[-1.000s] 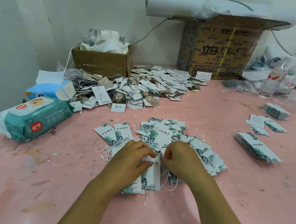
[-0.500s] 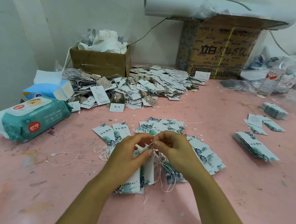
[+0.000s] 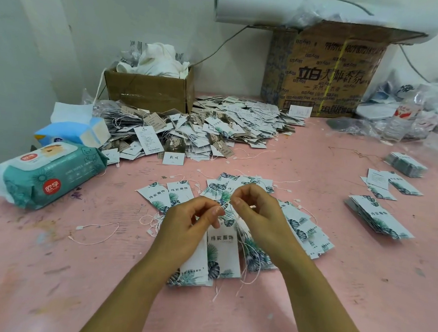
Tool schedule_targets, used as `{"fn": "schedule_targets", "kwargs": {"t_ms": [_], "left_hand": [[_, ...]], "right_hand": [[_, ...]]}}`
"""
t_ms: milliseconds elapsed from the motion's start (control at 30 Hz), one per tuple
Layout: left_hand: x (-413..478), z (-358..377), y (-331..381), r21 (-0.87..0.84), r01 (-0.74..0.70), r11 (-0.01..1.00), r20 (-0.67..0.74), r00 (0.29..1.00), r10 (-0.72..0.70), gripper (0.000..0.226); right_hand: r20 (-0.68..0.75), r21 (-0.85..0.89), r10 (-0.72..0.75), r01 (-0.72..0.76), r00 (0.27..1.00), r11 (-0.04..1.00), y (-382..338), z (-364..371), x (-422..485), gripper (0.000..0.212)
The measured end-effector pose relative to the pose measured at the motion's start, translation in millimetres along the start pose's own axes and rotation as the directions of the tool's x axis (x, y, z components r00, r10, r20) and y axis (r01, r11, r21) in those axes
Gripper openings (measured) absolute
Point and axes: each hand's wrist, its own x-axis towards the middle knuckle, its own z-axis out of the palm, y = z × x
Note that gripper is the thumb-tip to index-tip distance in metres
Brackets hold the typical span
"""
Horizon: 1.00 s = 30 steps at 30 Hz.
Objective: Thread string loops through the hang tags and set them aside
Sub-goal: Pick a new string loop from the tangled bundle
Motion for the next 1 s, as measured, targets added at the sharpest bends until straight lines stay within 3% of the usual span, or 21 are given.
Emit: {"fn": "schedule_targets", "kwargs": {"t_ms": [200,500,633,833,1000], "left_hand": [[0,-2,1,-0.049,0.029,0.998,-0.046,0.998,-0.031,0.017],[7,-11,-7,-0.295,0.123,0.948,-0.265,0.942,-0.205,0.027],[11,-17,-8,-0.421,0.121,0.899,-0.352,0.892,-0.284,0.026],[9,-17,-8,-0.353,0.143,0.925,-0.264,0.933,-0.245,0.024],[6,-14,-6,-0.282,0.132,0.950,-0.106,0.980,-0.168,0.013]], "right_hand": [[0.035,0.003,0.007,-0.007,0.999,1.000,1,-2,1,0.019],[-0.075,-0.404,0.060,-0.085,0.995,0.911,9,-16,4,0.026],[-0.163,-0.471,0.072,-0.141,0.984,0.871,11,-22,4,0.041],[-0.122,-0.523,0.139,-0.182,0.983,0.833,13,-22,4,0.030],[-0.142,-0.638,0.061,-0.139,0.988,0.757,11,-18,2,0.024]]}}
